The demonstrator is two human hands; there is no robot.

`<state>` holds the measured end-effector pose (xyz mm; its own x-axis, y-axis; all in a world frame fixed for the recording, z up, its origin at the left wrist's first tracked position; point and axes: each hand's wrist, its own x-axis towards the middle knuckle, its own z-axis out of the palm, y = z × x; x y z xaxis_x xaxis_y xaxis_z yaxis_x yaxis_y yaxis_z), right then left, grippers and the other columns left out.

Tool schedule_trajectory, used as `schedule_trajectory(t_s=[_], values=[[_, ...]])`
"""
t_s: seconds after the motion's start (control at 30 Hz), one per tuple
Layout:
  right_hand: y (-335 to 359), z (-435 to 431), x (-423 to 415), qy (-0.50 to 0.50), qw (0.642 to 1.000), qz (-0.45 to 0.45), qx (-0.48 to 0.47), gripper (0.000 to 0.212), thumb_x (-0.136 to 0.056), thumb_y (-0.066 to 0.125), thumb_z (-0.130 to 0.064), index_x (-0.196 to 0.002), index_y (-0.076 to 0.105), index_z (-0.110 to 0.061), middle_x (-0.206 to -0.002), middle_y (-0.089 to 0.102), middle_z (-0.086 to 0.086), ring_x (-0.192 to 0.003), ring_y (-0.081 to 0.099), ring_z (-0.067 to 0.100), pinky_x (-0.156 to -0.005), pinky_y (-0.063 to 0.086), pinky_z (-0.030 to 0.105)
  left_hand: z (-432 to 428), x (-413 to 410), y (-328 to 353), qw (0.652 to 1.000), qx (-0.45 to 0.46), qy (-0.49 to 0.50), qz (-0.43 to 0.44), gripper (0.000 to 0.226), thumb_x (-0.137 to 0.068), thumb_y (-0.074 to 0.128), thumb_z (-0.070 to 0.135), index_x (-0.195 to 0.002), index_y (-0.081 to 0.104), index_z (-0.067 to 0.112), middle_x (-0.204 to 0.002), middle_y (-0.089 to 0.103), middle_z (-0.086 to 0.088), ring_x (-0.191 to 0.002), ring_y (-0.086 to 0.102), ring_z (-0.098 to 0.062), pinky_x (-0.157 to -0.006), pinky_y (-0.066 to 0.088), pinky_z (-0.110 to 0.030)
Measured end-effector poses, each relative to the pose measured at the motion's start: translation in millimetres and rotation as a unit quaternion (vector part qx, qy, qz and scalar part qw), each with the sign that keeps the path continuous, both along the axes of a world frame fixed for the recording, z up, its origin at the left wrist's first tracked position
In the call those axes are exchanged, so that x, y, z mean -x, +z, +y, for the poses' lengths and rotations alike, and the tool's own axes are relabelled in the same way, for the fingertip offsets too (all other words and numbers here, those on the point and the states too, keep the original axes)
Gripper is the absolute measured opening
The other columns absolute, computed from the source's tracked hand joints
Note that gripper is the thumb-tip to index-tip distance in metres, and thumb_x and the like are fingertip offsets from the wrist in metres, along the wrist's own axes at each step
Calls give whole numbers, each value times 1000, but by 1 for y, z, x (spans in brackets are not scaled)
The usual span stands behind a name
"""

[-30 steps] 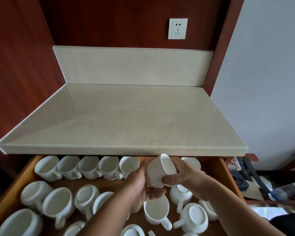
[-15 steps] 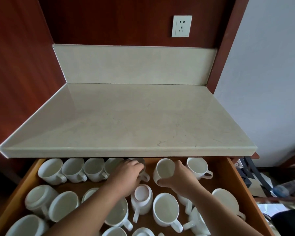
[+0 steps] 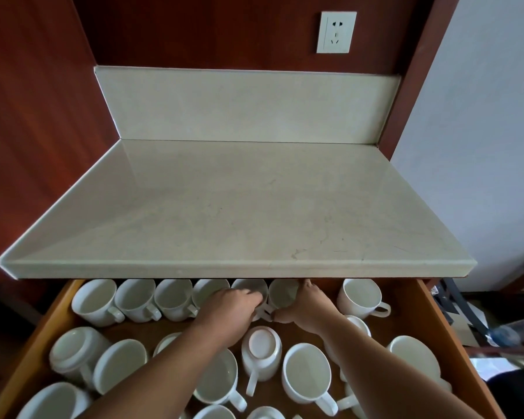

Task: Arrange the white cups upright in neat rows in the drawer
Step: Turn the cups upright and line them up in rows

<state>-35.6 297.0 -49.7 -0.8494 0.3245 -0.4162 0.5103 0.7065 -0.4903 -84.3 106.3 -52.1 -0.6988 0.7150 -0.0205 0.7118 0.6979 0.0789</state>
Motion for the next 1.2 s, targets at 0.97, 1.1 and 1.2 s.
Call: schedule_trajectory(t_s=[0.97, 1.1, 1.2], values=[[22, 69, -98, 62, 988, 5, -138, 83, -70, 83, -38, -142, 45, -24, -126, 54, 0, -105, 64, 28, -77, 56, 37, 61, -19, 1, 995, -73, -56, -28, 5, -88, 59, 21, -92, 62, 21, -95, 66, 2, -92, 62, -25, -74, 46, -36], [42, 83, -104, -10, 998, 52, -27, 81, -69, 87, -42, -140, 51, -29, -123, 60, -2, -101, 63, 17, -81, 58, 32, 59, -44, 24, 968, -173, -16, -180, 50, -83, 79, 41, -130, 62, 37, -125, 59, 19, -112, 58, -4, -94, 47, -25], [58, 96, -107, -103, 980, 82, 153, 65, -71, 88, -36, -129, 59, -27, -116, 66, 2, -94, 71, 21, -78, 63, 36, 63, -57, 37, 939, -166, -36, -298, 92, -71, 88, 50, -148, 38, 54, -144, 36, 32, -129, 42, 7, -106, 39, -21]])
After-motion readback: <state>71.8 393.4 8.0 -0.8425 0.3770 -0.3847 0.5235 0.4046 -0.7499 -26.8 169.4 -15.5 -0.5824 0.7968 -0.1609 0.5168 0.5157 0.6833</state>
